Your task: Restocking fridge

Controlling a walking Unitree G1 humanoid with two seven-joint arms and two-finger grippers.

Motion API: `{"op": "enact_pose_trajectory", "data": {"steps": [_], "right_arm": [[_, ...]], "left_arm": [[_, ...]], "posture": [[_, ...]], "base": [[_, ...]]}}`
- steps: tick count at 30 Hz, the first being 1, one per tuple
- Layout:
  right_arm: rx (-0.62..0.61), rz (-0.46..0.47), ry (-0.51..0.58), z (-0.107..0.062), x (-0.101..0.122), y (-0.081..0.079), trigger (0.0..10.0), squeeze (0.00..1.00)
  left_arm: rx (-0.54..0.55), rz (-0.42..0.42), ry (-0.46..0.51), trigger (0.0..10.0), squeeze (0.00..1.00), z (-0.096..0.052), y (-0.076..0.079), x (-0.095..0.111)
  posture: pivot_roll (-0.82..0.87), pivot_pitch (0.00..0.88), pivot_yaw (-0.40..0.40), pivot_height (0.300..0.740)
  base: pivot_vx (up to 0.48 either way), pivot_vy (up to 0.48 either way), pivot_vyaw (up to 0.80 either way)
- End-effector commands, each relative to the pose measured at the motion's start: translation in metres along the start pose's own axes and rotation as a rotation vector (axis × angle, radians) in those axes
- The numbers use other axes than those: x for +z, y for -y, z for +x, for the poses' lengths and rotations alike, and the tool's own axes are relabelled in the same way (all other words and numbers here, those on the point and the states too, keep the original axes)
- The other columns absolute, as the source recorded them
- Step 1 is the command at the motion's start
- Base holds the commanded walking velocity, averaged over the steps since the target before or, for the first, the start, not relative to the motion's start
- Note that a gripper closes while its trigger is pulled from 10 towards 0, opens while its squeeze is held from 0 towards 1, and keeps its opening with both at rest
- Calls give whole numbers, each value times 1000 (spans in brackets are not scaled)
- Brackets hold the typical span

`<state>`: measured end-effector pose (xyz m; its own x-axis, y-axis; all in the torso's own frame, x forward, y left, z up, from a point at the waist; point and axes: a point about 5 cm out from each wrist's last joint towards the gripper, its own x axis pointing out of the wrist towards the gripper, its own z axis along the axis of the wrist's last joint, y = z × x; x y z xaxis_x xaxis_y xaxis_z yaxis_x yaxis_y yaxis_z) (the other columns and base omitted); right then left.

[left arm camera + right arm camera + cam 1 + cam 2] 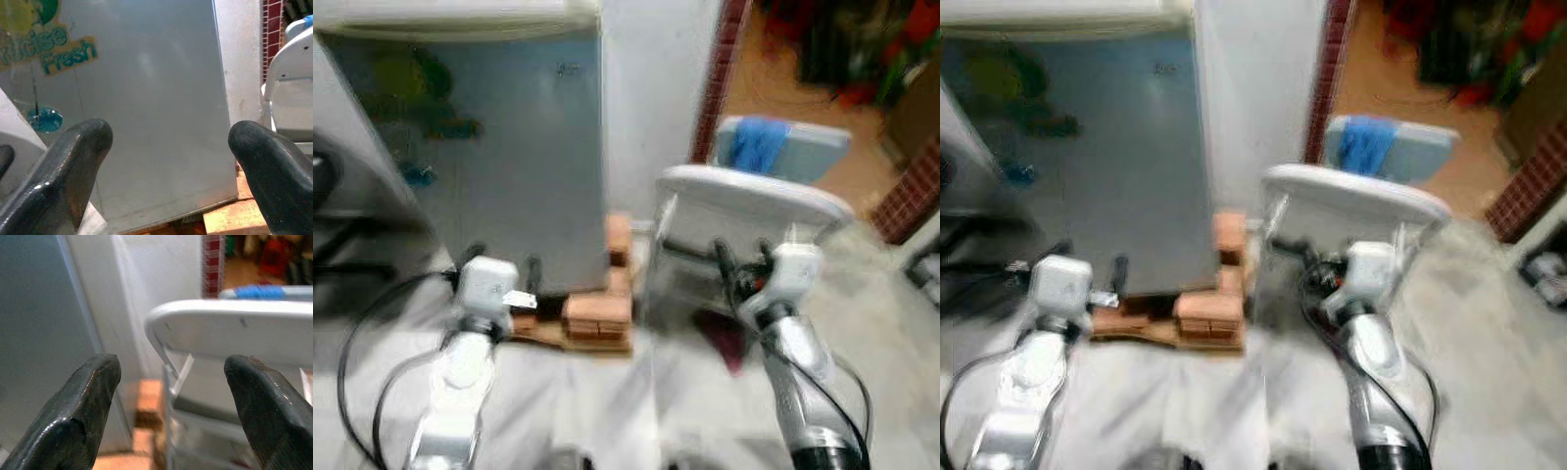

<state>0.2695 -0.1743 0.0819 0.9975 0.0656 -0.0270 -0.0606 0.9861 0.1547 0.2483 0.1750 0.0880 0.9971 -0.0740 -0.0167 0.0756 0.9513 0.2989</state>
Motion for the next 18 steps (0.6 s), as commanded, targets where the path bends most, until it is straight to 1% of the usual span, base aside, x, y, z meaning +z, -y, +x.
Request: {"op": "enact_pose_trajectory", "data": {"steps": [1, 10, 18], "right_arm": [[13, 7, 24, 3, 5, -6, 10000, 0], [7, 3, 23, 7, 5, -4, 10000, 0], [-2, -1, 21, 8, 5, -4, 10000, 0]], "left_arm": [[10, 8, -6, 10000, 0, 0, -7, -1], [5, -6, -9, 10000, 0, 1, -4, -2], [10, -24, -14, 10000, 0, 4, -7, -4]], "posture": [[108, 37, -22, 740], [106, 35, -24, 740], [106, 37, -20, 740]], "base": [[0, 480, 0], [0, 480, 0], [0, 480, -490]]}}
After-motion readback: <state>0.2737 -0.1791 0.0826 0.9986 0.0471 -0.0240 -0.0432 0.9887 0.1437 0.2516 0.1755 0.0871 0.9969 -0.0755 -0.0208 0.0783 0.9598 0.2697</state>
